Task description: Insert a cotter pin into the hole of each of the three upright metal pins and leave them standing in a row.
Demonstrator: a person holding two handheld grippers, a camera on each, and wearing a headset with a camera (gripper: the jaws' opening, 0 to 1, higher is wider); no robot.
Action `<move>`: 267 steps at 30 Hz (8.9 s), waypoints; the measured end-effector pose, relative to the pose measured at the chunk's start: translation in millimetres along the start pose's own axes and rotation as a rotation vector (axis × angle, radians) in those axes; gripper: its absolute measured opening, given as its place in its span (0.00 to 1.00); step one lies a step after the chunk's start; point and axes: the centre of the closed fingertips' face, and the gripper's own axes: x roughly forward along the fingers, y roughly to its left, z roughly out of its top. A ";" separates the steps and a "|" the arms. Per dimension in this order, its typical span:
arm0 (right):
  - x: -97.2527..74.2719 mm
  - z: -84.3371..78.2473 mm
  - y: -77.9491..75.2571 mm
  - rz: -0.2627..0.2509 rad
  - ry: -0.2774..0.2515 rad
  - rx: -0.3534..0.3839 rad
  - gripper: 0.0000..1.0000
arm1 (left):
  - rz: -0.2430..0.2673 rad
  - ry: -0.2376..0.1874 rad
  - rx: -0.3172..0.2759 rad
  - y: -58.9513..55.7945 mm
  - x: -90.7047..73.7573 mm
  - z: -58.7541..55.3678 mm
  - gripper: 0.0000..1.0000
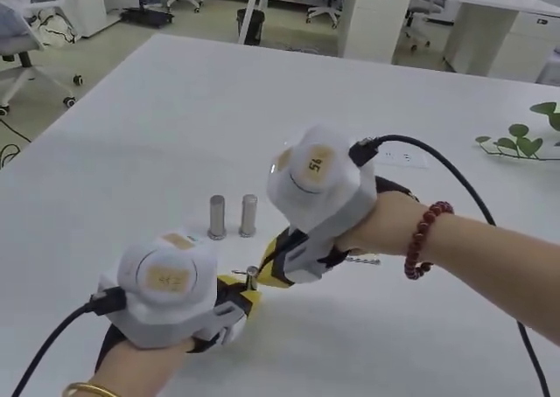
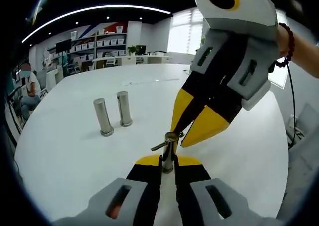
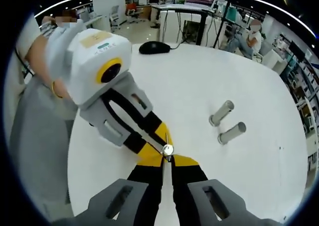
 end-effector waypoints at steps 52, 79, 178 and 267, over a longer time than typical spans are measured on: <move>-4.0 -2.0 1.1 -0.021 -0.056 0.123 0.15 | 0.010 0.055 -0.015 -1.3 -0.1 -11.1 0.26; -16.1 22.8 -56.8 -0.168 -0.315 0.299 0.33 | 0.004 -0.060 -0.047 -7.9 -37.2 17.5 0.66; -23.7 -43.0 -64.8 -0.400 -0.465 0.508 0.13 | 0.022 -0.156 -0.056 -27.0 -93.7 37.6 0.75; -73.0 -95.0 -34.8 -0.346 -0.452 0.548 0.36 | 0.015 -0.150 -0.010 -41.0 -92.7 29.4 0.73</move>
